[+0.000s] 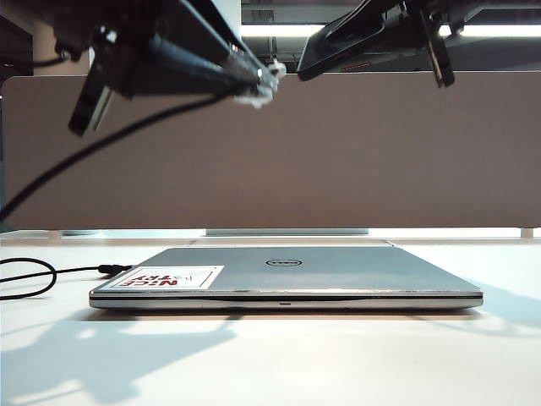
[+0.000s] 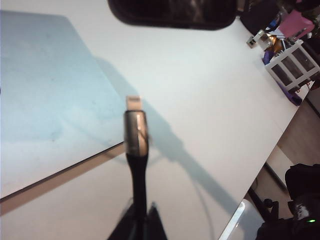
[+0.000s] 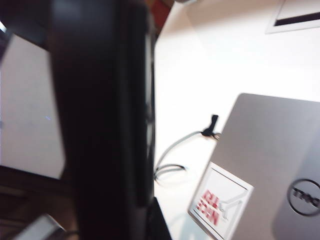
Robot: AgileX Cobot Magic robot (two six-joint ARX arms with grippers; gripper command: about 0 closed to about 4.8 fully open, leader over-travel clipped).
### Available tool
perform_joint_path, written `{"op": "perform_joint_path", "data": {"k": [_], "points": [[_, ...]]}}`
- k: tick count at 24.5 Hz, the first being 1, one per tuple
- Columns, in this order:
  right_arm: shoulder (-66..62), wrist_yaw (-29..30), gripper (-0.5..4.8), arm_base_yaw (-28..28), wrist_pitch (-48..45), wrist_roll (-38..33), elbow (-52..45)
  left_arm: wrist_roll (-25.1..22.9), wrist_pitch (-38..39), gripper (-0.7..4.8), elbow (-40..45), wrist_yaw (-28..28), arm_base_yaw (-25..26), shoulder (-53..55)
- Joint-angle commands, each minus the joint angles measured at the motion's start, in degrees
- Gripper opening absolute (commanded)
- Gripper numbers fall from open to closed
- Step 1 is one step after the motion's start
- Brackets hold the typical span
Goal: Pick up the charging cable and the phone, plug the charging cable into the charging port on the phone, and finally place them back on the table.
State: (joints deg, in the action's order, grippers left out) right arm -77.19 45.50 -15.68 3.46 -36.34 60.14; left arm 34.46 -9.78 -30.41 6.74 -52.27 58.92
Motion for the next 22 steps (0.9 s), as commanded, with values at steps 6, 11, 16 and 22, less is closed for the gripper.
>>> {"op": "perform_joint_path", "data": {"k": [6,11,16,22], "points": [[-2.75,3.26,-0.05,-0.02,-21.68,-9.9,-9.38,2.67,-9.84,-0.07,5.25,0.11,0.13,5.75],[-6.6,4.85,-0.05,-0.02,-27.54,-13.11,-11.74,5.42,-12.04,-0.07,8.5,0.11,0.13,6.95],[-12.07,7.21,-0.05,-0.09,-35.56,-19.87,-12.66,8.48,-13.92,-0.07,10.36,0.11,0.13,7.08],[-14.43,7.17,-0.05,-0.15,-38.4,-23.74,-12.68,9.55,-15.98,-0.07,10.38,0.11,0.13,7.13]]}}
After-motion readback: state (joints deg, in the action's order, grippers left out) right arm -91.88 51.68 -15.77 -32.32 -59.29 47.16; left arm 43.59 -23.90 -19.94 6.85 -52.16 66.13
